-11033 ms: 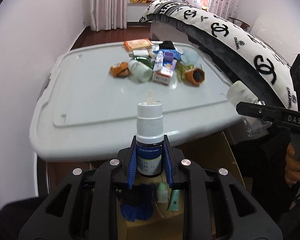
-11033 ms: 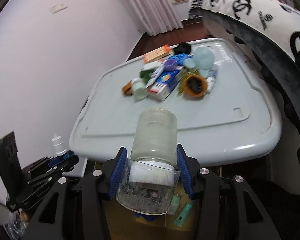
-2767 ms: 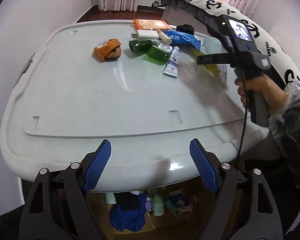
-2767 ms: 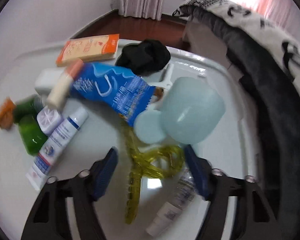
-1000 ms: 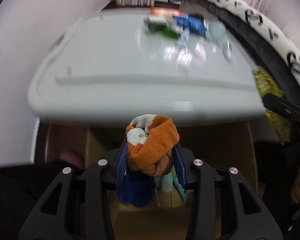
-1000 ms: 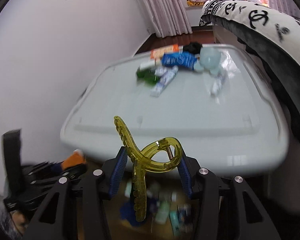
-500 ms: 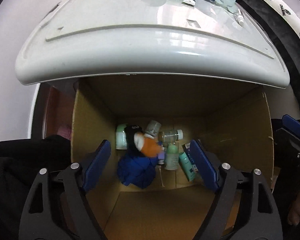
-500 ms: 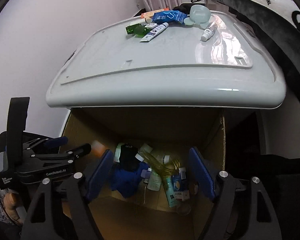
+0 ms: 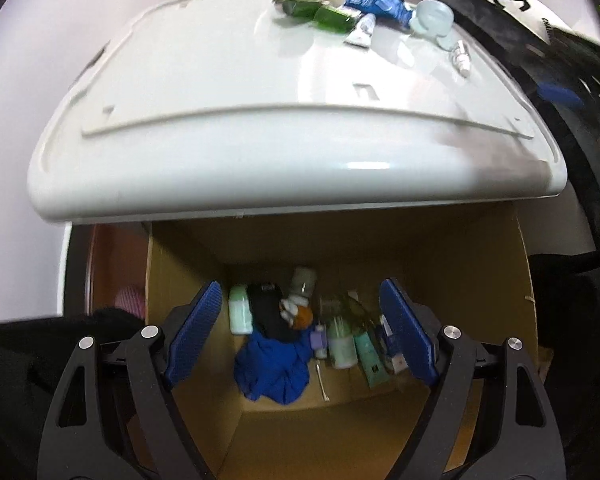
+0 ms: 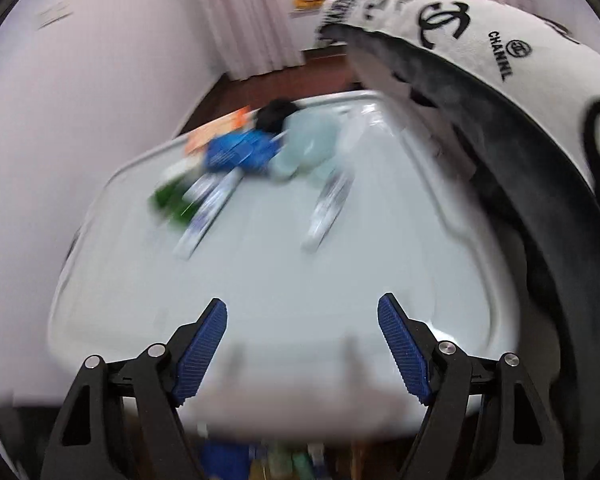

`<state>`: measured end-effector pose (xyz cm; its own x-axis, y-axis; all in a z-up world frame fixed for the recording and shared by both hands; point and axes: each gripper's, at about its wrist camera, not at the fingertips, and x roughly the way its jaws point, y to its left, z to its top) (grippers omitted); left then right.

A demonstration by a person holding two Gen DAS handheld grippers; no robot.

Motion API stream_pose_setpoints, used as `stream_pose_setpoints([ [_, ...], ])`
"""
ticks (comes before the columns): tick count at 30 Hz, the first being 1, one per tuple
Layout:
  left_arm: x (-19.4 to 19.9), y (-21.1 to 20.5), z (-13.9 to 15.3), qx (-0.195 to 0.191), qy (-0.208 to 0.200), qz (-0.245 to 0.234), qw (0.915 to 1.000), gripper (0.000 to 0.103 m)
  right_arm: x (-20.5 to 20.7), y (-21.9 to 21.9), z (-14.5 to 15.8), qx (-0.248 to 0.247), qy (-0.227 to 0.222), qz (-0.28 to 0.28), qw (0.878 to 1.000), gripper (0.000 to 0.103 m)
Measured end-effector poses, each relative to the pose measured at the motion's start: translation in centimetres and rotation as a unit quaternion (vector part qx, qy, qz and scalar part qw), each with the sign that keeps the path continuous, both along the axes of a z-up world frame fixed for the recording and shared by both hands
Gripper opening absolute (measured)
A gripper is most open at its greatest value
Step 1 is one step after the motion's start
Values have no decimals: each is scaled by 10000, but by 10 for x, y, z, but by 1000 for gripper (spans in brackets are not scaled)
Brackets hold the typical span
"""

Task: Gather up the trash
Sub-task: 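Grasp the clear spray bottle with the right tool while the left tool grasps the white tube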

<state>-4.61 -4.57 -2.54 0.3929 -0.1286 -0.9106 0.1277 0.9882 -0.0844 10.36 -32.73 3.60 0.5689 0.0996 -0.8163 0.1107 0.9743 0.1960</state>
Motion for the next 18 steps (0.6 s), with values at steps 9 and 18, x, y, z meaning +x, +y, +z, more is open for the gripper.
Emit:
stream_pose_setpoints([
  [9,11,-2,-7,4,2,-72,10000,80,106,4,-50,-725,532,-776,9929,61],
  [18,9,-3,2,14,-146,-75,9999,80,72,17,-46,-579,463,-439,9963,23],
])
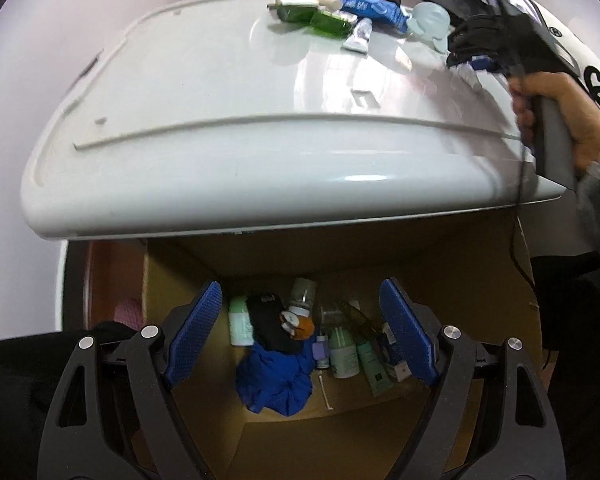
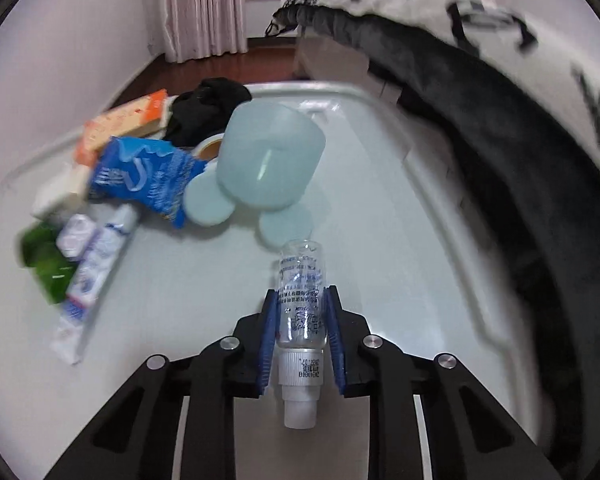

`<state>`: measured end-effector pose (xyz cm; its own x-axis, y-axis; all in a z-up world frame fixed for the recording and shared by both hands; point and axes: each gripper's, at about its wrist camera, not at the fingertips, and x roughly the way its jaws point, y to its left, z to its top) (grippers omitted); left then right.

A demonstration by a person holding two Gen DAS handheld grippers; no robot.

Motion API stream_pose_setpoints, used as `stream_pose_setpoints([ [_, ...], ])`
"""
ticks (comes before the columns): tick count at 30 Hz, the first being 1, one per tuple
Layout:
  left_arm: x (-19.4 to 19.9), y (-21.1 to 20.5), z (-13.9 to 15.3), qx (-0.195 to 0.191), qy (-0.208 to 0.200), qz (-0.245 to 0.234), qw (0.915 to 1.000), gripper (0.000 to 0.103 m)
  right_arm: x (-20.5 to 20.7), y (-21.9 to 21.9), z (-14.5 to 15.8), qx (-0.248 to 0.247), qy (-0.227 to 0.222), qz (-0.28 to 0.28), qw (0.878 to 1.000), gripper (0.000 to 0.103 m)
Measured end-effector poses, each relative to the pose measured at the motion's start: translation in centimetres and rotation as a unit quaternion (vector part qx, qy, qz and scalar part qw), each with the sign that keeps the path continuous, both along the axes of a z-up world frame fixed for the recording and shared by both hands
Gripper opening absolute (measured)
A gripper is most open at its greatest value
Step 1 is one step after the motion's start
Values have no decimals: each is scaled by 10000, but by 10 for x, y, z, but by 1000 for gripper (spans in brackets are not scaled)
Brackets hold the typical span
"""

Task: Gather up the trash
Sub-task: 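Grasp the clear spray bottle with the right tool while the left tool grasps the white tube, then drop the white tube with the left tool while the right tool drops the spray bottle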

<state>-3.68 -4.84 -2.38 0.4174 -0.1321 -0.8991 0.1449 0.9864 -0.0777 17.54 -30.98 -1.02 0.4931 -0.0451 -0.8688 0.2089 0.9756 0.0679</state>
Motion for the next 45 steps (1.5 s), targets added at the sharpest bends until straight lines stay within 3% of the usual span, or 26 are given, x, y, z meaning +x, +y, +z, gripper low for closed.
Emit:
stream_pose_setpoints([
  [4,11,-4,26,-54,-331,-103,9994,80,-53,-22,44,788,-325,205,9961,23],
  [8,59,-31,48,-57,-538,-348,9979,80,-105,-42,86,1092,-913,363,9892,24],
  [12,129,-70,44,-15,-542,-495,9973,80,-114,-60,90,1263,-1257,170,9838,24],
  [18,213,-102,9,144,-200,-196,9995,80,-101,-71,85,1564,-1182,36,9806,24],
  [22,243,-118,0,505,-511,-117,9974,81,-100,-68,87,1640,-1179,111,9793,24],
  [24,250,-123,0,537,-631,-176,9964,72,-98,-65,86,1675,-1141,127,9792,24],
  [25,255,-126,1,653,-754,-246,9947,56,-96,-64,85,1699,-1121,132,9790,24],
  [27,260,-130,2,768,-897,-342,9924,41,-94,-63,83,1729,-1099,135,9787,24],
  [29,260,-132,3,920,-1026,-395,9897,27,-93,-62,83,1692,-1090,115,9795,24],
  [31,258,-129,6,863,-1034,-467,9898,22,-93,-62,83,1682,-1097,102,9796,24],
  [34,243,-112,15,229,-838,-535,9948,22,-93,-61,82,1644,-1113,91,9801,24],
  [40,168,-75,57,-278,-920,-603,9935,22,-94,-45,78,1727,-1005,438,9788,24],
  [45,90,-42,87,-429,-905,-510,9937,22,-109,-13,71,1857,-867,1038,9733,24],
])
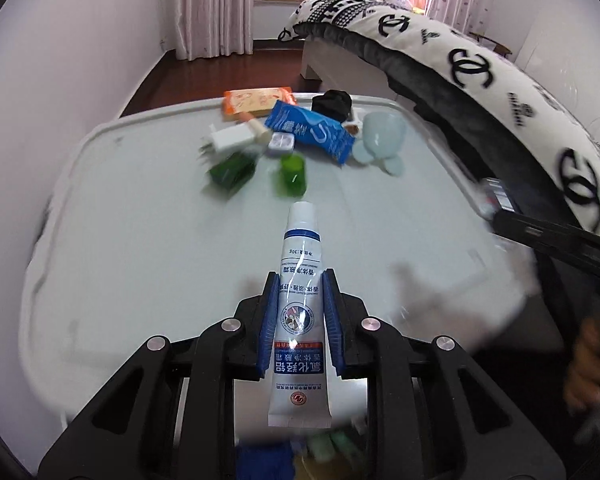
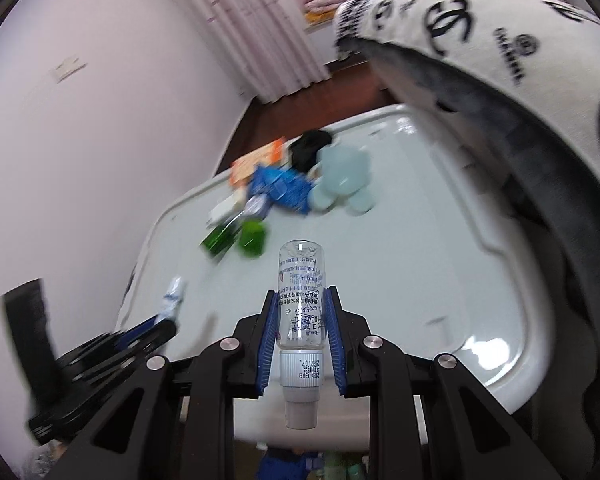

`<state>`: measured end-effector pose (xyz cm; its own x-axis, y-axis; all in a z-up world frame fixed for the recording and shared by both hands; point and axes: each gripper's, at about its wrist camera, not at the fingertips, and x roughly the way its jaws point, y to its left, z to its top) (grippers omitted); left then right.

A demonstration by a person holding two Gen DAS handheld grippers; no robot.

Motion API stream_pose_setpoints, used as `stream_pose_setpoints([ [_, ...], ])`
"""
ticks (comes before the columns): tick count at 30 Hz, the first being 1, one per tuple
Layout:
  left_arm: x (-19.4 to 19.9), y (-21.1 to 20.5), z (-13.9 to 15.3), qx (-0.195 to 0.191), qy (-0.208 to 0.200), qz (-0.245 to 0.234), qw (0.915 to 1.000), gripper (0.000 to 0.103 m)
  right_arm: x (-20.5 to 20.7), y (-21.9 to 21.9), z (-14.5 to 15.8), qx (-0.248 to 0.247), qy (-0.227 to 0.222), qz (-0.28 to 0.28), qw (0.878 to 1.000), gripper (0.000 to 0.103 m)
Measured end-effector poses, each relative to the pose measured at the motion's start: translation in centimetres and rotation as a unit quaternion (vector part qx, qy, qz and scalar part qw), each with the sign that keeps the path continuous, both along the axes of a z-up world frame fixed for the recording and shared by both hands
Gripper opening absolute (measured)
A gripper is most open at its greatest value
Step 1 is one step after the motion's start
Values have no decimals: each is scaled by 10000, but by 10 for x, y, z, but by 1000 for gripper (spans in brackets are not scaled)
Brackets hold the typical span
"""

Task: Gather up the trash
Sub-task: 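Drop the white tube with the left tool while the right tool drops the spray bottle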

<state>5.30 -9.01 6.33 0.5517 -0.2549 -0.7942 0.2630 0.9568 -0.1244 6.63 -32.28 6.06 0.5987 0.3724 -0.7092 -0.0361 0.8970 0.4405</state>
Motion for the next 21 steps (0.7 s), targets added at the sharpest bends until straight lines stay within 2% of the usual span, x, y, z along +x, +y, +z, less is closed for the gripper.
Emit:
stream_pose_setpoints([
  [4,-71,24,2,62,112,93,9999,22,-46,31,-3,207,116,454,9987,24],
  [7,-107,35,-19,158,340,124,9992,22,-82,52,-7,27,237,751,9969,24],
  [9,-125,38,-43,45,750,63,9972,22,-101,63,-14,-177,397,913,9949,24],
  [11,-132,39,-60,39,1071,76,9942,22,-113,70,-26,-304,674,1078,9914,24],
  [13,-134,40,-70,1,1303,68,9915,22,-114,65,-38,-129,1016,1001,9897,24],
  [15,-133,40,-68,-24,1257,50,9920,22,-113,61,-44,-140,1140,907,9892,24],
  [17,-133,40,-67,20,1261,35,9920,24,-110,63,-51,-191,1349,1046,9851,28],
  [18,-132,40,-69,81,1328,51,9911,36,-110,67,-56,-178,1467,1107,9828,43],
  [19,-132,40,-71,108,1375,79,9904,57,-108,66,-59,-174,1559,1150,9809,53],
  [20,-132,41,-73,116,1422,129,9897,64,-108,67,-59,-207,1550,1153,9809,53],
  [21,-131,43,-74,85,1436,173,9895,67,-107,66,-54,-271,1466,1176,9818,53],
])
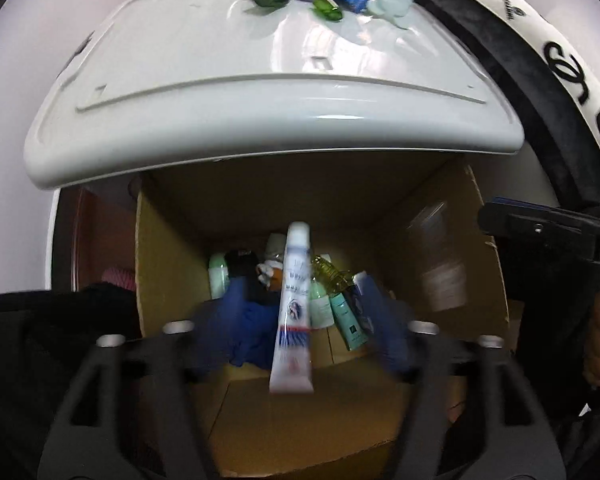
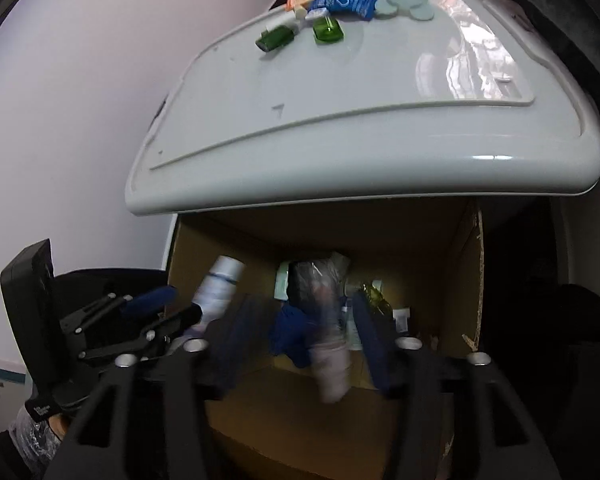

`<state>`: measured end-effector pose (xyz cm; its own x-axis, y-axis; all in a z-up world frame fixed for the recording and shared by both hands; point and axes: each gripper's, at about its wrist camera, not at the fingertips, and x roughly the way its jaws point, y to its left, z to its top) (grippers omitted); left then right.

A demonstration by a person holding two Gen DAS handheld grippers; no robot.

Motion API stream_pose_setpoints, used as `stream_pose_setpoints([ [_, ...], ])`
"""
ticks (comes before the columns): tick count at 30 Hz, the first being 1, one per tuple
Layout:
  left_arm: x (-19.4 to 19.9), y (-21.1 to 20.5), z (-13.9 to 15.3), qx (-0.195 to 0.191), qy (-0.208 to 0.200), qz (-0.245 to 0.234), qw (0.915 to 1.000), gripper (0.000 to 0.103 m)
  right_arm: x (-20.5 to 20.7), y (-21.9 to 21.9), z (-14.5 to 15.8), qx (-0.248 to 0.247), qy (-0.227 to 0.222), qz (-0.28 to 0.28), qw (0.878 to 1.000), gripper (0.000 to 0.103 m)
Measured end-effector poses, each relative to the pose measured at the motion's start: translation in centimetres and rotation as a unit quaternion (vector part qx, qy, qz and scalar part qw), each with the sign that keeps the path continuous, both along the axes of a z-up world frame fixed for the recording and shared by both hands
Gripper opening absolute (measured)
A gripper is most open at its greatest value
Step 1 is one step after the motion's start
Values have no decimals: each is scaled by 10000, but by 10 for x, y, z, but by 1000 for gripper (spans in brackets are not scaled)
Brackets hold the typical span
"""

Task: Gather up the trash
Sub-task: 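Drop the white tube with the left tool while the right tool drops the spray bottle, then grasp the pale blue cup with the right tool while the left tool grasps the green cup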

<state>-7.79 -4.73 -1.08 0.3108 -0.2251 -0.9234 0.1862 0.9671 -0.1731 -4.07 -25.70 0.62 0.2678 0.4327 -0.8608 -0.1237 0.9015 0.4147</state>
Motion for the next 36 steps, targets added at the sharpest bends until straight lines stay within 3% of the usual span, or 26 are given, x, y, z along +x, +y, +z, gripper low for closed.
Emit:
stream_pose_setpoints([
  [3,9,7,5,-142,-19,90,9999,67,14,-9,19,-123,-371,-63,9992,53],
  [6,26,10,17,-361,-142,125,9992,67,53,-28,43,-408,-944,-335,9941,55],
  [9,55,5,31,-349,-484,152,9981,68,109,-48,55,-822,-1513,-770,9820,72],
  [10,62,3,33,-337,-549,163,9978,69,133,-57,55,-848,-1610,-939,9788,73],
  [17,108,-14,28,-503,-687,160,9962,70,266,-92,26,-285,-1171,-2013,9721,81],
  [23,117,-18,9,-370,-563,63,9977,70,335,-78,-9,-594,-724,-2158,9719,81],
  [24,118,-18,7,-392,-514,73,9979,70,342,-76,-19,-627,-502,-2130,9737,68],
  [25,121,-17,4,-425,-468,88,9980,70,342,-72,-21,-755,-587,-2095,9731,60],
  [29,128,-17,5,-472,-442,151,9978,70,320,-64,-11,-909,-732,-1945,9739,59],
  [33,146,-27,13,-413,-508,127,9978,70,263,-85,30,-183,-889,-2069,9741,59],
  [36,170,-41,22,-151,-772,192,9967,74,205,-101,69,206,-1193,-2026,9717,59],
])
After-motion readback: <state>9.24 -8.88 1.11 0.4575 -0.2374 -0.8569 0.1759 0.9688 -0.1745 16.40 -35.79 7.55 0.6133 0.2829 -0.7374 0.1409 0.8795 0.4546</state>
